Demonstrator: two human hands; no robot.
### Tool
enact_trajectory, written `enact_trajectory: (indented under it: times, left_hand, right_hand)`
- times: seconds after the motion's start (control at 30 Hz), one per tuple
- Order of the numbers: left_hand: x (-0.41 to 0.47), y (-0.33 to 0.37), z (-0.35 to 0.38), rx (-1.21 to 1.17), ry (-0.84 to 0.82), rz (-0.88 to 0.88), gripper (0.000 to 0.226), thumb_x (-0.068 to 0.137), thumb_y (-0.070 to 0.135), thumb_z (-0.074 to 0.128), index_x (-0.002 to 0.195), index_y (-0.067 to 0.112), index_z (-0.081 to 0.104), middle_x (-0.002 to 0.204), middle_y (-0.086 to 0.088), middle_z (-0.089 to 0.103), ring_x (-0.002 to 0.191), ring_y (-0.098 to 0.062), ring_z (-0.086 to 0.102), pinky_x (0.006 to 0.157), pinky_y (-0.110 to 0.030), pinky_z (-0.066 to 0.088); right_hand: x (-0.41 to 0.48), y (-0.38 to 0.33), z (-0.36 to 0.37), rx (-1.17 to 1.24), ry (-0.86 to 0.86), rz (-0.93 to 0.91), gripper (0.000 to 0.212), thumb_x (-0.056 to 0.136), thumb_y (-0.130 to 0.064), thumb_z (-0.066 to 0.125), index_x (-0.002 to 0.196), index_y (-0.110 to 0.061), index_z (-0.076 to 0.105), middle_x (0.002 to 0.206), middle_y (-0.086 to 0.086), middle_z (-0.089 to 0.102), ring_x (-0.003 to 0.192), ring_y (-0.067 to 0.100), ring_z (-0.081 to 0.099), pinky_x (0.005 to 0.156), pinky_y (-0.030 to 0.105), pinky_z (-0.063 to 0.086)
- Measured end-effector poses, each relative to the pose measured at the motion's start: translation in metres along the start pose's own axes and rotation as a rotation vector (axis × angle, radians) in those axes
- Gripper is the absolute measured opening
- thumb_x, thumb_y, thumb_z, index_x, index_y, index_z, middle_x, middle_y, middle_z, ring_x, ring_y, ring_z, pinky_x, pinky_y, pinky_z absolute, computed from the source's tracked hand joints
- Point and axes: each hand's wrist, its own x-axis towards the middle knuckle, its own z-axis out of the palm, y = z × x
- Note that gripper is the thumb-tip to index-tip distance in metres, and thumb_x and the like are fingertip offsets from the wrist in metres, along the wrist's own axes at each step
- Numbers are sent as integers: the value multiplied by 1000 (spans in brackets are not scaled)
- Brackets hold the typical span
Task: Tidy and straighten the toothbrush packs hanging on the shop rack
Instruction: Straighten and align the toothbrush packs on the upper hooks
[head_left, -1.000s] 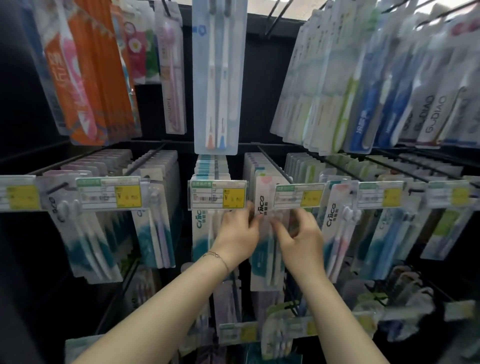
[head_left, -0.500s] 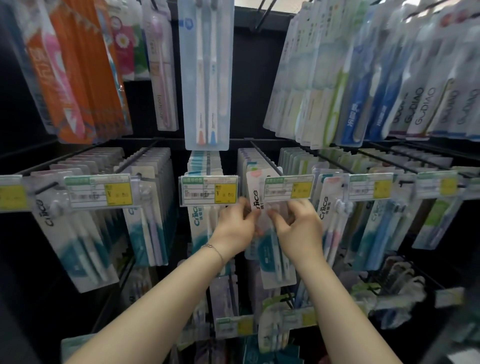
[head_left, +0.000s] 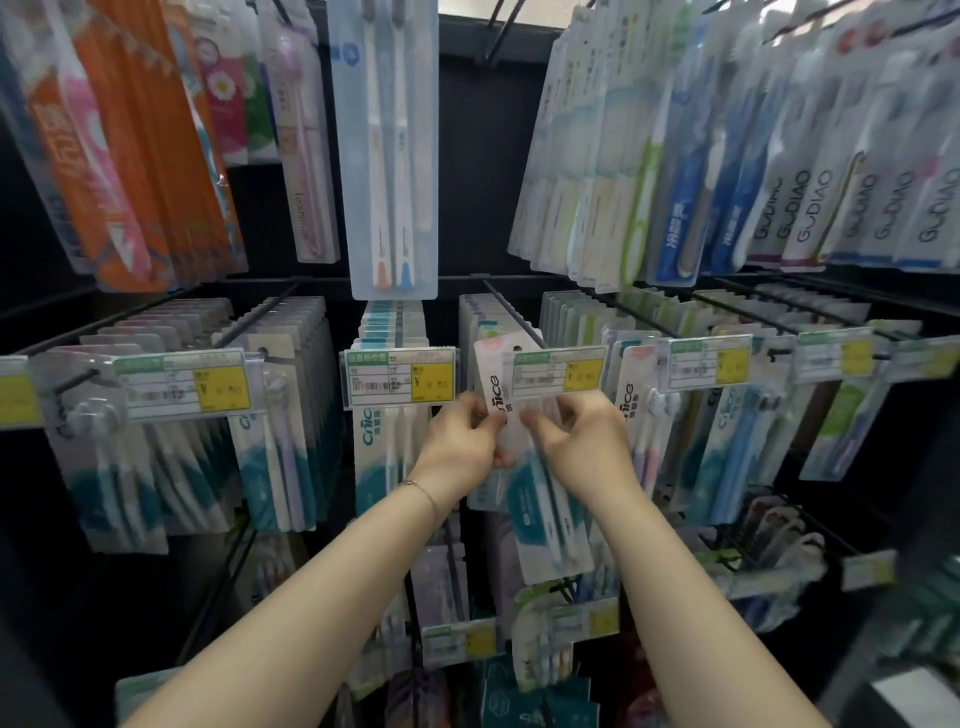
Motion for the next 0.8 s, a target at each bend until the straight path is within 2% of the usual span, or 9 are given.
enact_trajectory:
  times: [0.07, 0.13, 0.23, 0.3, 0.37, 0.47, 0.63, 0.8]
  left_hand:
    - [-1, -2, -1, 28, 7, 12, 17, 100, 19, 53, 85, 11, 52, 67, -9, 65, 62, -21, 69, 78, -51, 60]
    - [-1, -1, -2, 31, 11, 13, 15, 100, 20, 53, 89, 10, 54, 67, -10, 67, 64, -22, 70, 78, -51, 60]
    - [1, 3, 0, -21, 7, -36, 15, 101, 17, 53, 99, 2, 56, 82, -18, 68, 65, -22, 70, 75, -46, 62]
    - [0, 7, 3, -77, -10, -66, 18, 102, 14, 51, 107, -2, 55, 89, -20, 67, 64, -19, 69, 74, -39, 63]
    - [-2, 6, 7, -123, -24, -69, 17, 102, 14, 50, 107, -2, 55, 88, -16, 67, 64, -18, 70, 75, -37, 63]
    - [-3, 3, 12, -160, -27, -75, 15, 102, 15, 51, 106, 1, 57, 92, -16, 70, 71, -22, 74, 78, -40, 62]
    - [-2, 0, 19, -214, -41, -100, 13, 103, 14, 50, 101, 3, 56, 86, -17, 71, 75, -25, 75, 78, -39, 62]
    - [-2, 2, 22, -298, -83, -108, 11, 103, 12, 48, 99, 6, 56, 87, -16, 69, 71, -22, 72, 73, -34, 61]
  right_hand:
    - [-1, -2, 0, 1, 2, -4, 44, 87, -30, 73, 56, -31, 41, 74, -3, 44, 71, 16, 45, 53, 15, 26]
    - [-2, -4, -1, -9, -2, -6, 46, 87, -30, 73, 55, -30, 40, 76, -2, 44, 72, 17, 45, 54, 17, 27]
    - [0, -7, -4, -41, -17, -49, 41, 88, -28, 72, 57, -30, 45, 82, -1, 45, 77, 19, 48, 62, 23, 32]
    - [3, -7, -5, -93, -24, -90, 17, 89, -29, 70, 75, -21, 65, 91, 1, 50, 83, 20, 52, 71, 27, 41]
    - [6, -6, -6, -157, -29, -118, 17, 89, -29, 69, 96, -14, 72, 98, 3, 52, 88, 22, 55, 77, 33, 48]
    - [11, -4, -10, -212, -60, -128, 23, 91, -30, 67, 105, -13, 71, 102, 5, 53, 91, 25, 57, 80, 37, 51]
    - [16, -2, -13, -234, -92, -94, 27, 89, -34, 66, 109, -16, 66, 109, 2, 54, 96, 25, 59, 86, 45, 53]
    - [18, -3, -17, -309, -78, -39, 33, 89, -42, 63, 116, -24, 53, 103, -3, 57, 93, 23, 59, 77, 37, 51]
